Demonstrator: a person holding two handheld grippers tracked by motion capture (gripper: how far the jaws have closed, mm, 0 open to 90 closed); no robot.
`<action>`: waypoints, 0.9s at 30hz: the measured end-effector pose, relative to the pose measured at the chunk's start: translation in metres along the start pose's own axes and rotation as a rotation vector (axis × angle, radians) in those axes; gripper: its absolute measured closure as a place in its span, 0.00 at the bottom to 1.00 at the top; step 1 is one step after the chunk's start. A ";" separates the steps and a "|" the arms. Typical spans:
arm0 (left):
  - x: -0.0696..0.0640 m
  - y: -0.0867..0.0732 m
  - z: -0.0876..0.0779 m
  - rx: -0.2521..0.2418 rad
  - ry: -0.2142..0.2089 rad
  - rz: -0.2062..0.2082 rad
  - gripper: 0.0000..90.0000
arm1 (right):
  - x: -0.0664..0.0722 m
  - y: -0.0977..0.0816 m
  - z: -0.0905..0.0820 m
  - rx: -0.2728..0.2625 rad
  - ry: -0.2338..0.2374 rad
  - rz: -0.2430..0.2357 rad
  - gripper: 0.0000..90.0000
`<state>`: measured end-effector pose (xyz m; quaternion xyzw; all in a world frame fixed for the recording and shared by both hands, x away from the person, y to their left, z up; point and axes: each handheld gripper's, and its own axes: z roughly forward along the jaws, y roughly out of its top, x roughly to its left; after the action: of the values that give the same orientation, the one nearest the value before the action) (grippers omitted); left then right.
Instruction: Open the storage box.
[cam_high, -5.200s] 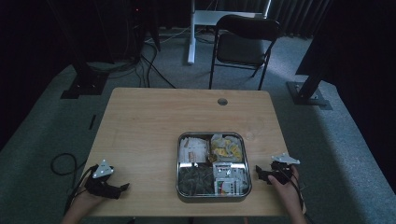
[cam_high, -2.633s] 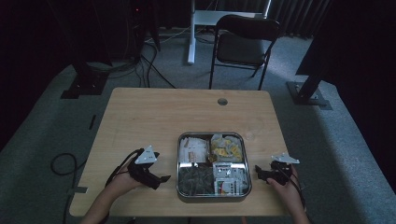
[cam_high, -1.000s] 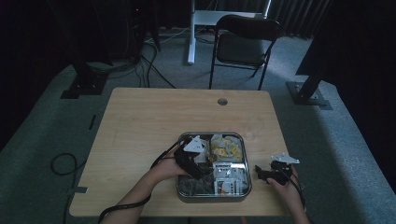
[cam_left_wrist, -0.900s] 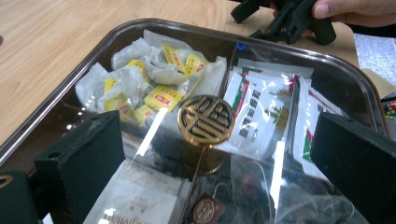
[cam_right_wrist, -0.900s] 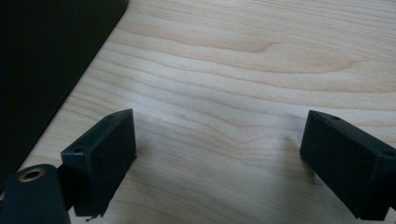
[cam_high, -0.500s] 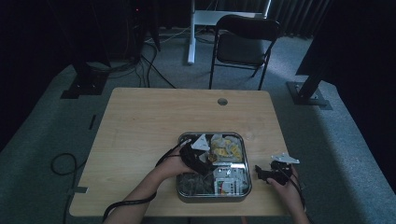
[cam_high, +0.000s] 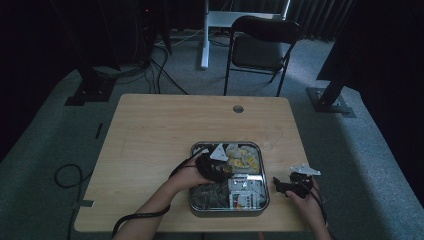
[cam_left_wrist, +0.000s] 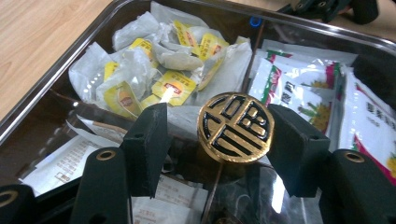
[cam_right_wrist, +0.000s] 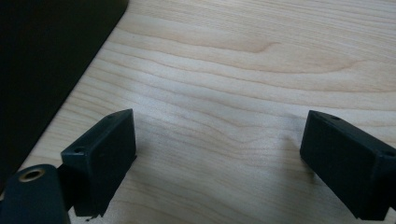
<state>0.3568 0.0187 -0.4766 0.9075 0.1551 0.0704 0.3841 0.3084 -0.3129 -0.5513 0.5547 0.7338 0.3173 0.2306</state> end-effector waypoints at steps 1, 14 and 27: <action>0.000 0.001 0.001 -0.006 -0.010 -0.006 0.49 | 0.000 0.000 0.000 0.000 0.000 0.000 0.11; -0.008 0.002 0.002 -0.018 0.015 0.024 0.65 | 0.000 0.000 0.000 0.000 0.000 -0.001 0.11; -0.006 0.004 0.001 -0.013 -0.009 0.002 0.66 | 0.001 0.001 0.001 0.001 0.001 0.000 0.11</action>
<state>0.3520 0.0137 -0.4748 0.9055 0.1518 0.0678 0.3904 0.3091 -0.3121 -0.5511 0.5545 0.7341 0.3172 0.2300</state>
